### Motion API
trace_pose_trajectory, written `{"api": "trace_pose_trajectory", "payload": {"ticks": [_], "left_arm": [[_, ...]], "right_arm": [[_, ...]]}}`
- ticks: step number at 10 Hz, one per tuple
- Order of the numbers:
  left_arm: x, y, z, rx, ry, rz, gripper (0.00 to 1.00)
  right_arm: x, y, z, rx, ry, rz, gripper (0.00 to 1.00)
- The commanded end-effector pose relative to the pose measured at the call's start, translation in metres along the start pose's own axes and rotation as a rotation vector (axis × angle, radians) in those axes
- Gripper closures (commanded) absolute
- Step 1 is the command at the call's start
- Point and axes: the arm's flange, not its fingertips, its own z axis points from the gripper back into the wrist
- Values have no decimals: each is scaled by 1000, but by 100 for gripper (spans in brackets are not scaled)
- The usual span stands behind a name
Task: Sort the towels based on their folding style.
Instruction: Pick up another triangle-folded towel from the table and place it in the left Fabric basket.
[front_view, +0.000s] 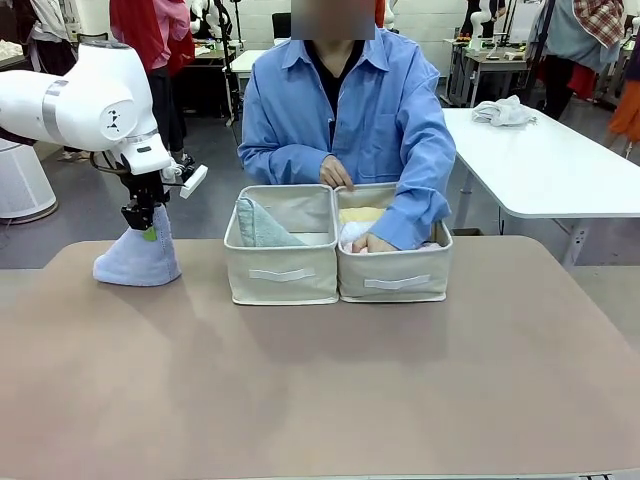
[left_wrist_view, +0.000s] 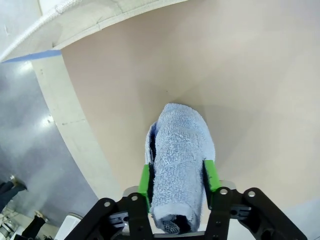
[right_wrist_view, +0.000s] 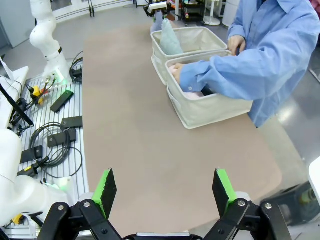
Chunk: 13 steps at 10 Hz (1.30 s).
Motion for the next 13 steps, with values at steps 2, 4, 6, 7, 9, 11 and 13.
{"api": "trace_pose_trajectory", "payload": {"ticks": [2,4,6,7,9,11,13], "left_arm": [[-4,-6,6,-23,-3,0,100],[-8,-13,13,-28,1,5,100],[-10,-25,27,-60,12,18,100],[-9,-40,46,-94,17,54,100],[-4,-83,106,-87,47,95,100],[1,-121,158,-72,46,124,100],[2,-140,180,-50,30,87,100]], "right_arm": [[-1,-1,1,7,-10,11,0],[-1,-1,1,7,-10,11,0],[-1,-1,1,7,-10,11,0],[-1,-1,1,7,-10,11,0],[-1,-1,1,7,-10,11,0],[-1,-1,1,7,-10,11,0],[-1,-1,1,7,-10,11,0]]}}
